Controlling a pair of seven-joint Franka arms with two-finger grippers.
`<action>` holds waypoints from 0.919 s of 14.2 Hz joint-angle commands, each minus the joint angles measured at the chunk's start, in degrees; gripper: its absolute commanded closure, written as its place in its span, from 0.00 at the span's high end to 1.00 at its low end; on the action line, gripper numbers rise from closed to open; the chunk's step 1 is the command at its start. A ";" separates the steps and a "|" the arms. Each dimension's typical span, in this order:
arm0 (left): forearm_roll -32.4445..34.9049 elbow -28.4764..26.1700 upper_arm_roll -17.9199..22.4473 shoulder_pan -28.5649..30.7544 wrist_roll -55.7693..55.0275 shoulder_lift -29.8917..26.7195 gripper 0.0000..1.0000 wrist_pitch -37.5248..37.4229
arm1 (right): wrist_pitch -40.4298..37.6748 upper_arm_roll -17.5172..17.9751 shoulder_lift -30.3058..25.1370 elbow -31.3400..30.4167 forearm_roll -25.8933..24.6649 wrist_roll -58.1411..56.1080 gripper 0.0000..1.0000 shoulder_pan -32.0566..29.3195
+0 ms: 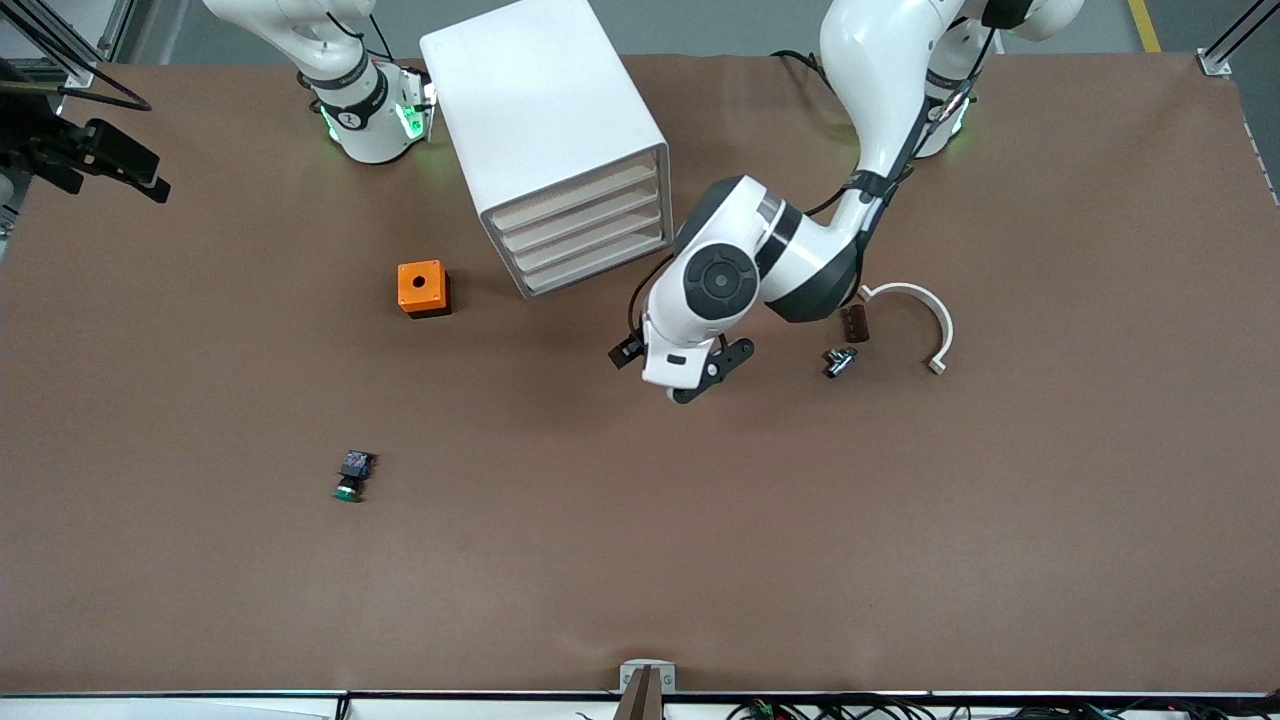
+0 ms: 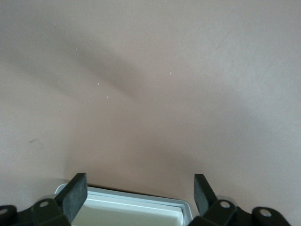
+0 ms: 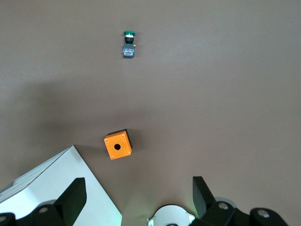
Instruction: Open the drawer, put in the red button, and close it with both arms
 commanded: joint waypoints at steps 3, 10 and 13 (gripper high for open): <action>-0.45 -0.65 -0.08 2.64 7.51 -3.06 1.00 -3.77 | 1.94 -0.37 -1.37 -1.09 1.35 0.43 1.00 -0.89; 11.31 -0.91 -0.17 10.54 29.03 -15.98 1.00 -22.93 | 3.43 -0.72 -1.37 -1.01 1.26 -0.54 1.00 -0.62; 12.91 -1.17 -0.17 16.33 38.88 -21.69 1.00 -27.87 | 4.40 -0.46 -1.28 -0.83 1.26 -2.38 1.00 -0.36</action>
